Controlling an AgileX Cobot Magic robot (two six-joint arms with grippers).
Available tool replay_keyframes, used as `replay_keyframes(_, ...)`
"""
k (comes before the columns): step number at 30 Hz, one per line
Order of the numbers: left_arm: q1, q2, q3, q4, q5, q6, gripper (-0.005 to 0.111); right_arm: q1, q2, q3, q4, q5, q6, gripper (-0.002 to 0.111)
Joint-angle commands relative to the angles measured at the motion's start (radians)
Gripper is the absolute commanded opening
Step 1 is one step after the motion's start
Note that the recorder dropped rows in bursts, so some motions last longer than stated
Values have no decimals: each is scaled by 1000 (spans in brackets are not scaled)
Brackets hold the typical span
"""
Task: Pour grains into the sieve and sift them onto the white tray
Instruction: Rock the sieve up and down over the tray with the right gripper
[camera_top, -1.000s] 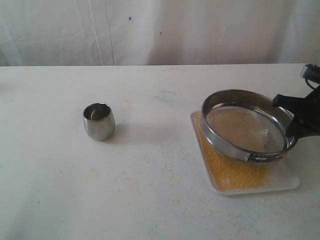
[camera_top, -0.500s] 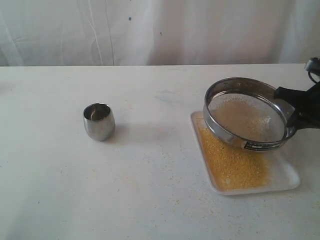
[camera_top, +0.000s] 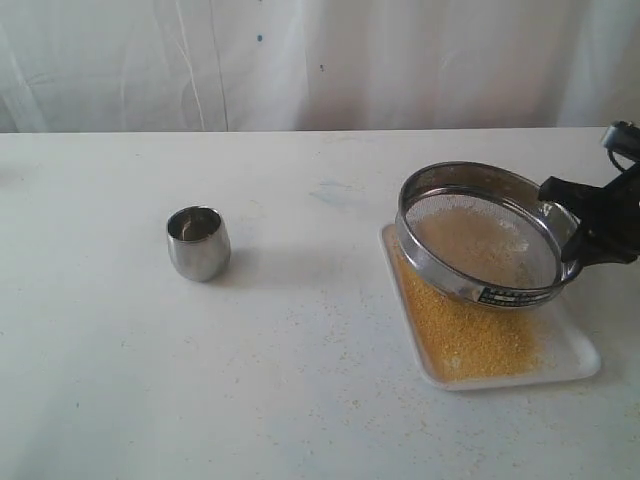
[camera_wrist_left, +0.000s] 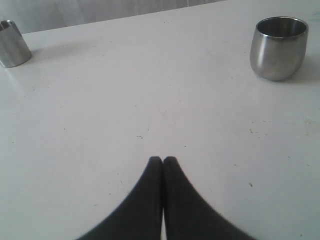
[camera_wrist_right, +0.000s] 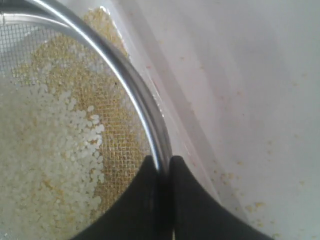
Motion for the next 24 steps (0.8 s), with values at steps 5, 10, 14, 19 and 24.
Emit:
replay_keyframes(5, -5, -5, 3, -6, 5, -2, 0, -3, -9, -5, 20, 71, 13, 0)
replay_keyframes(10, -5, -5, 3, -6, 5, -2, 0, -3, -15, -5, 35, -21, 13, 0)
replay_keyframes(14, -5, -5, 3, -6, 5, -2, 0, -3, -11, -5, 10, 168, 13, 0)
replay_keyframes(19, -5, -5, 3, -6, 5, -2, 0, -3, -11, -5, 29, -32, 13, 0)
replay_keyframes(24, -5, -5, 3, -6, 5, -2, 0, -3, -11, -5, 29, -116, 13, 0)
